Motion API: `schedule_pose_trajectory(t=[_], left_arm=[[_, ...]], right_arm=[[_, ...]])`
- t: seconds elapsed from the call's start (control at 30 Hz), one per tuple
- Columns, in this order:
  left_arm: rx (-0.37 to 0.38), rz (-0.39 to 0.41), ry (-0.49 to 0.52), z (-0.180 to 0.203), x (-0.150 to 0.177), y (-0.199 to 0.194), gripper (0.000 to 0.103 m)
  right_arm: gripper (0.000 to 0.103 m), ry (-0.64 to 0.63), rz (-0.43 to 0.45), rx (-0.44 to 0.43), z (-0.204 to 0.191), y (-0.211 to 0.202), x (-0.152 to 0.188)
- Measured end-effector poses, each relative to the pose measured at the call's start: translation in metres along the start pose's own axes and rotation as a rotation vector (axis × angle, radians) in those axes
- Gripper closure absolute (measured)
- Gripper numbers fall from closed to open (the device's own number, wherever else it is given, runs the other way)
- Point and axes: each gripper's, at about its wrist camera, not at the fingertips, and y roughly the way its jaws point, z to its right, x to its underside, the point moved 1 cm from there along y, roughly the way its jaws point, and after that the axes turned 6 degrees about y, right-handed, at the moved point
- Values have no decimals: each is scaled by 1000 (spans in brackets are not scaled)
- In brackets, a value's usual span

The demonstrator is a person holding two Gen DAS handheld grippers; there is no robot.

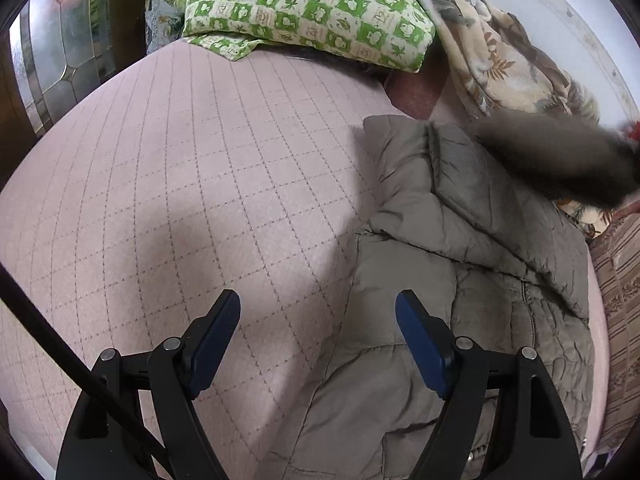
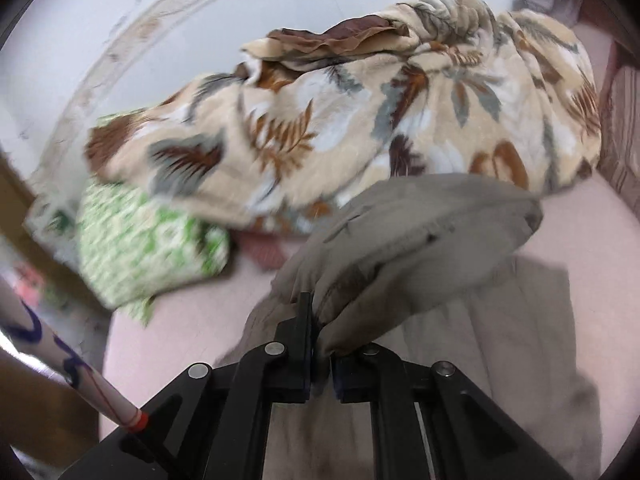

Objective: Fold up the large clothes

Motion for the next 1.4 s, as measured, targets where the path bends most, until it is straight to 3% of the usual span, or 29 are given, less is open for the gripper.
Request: schedule_pose_trajectory(t=[0.1,0.2,0.3,0.4,0.47,0.53,0.6,0.67,0.73,0.93,1.07,1.17,1.23,1.33,1.4], left_arm=[[7,12,-18,-4,0,-6,24],[22,20,-41,-10,-1,-12,24],[17,29,-58,-14,-2,-15,24],[12,42,-65,-15,-5,-19,24],[2,55,-68,-17,-6,-21,24],[-13,53,-71,-17,-6,-18,24],[1,33,-80,-18,-5,-15,24],[18,28,-87,-19,-4,-16,24],[9,47,-85,-20,-4,-20,24],[-10,36,-76,-17,-1,-19,24],[-24,33,-70,-17,-1,-17,24],[-29,33,-67,-18,-1,-15,24],[-32,31,-69,-19,-2,-14,24],[-23,25,-80,-22,-4,-12,24],[-15,24,-85,-23,-5,-13,24]], right_arm=[[95,34,-45,-49,21,-32,52],[95,82,-104,-57,48,-39,104],[95,145,-187,7,79,-2,140],[95,213,-217,61,103,41,151],[95,270,-250,53,115,67,156],[91,259,-271,66,116,80,162],[90,237,-264,69,116,78,164],[62,172,-254,104,112,62,165],[49,88,-235,126,107,42,167],[49,-18,-159,79,101,-40,162],[50,-75,16,138,84,-71,125],[50,-101,98,252,85,-50,93],[50,-80,89,303,89,-21,80],[53,-33,-19,336,101,26,87],[53,-11,-160,302,109,56,112]])
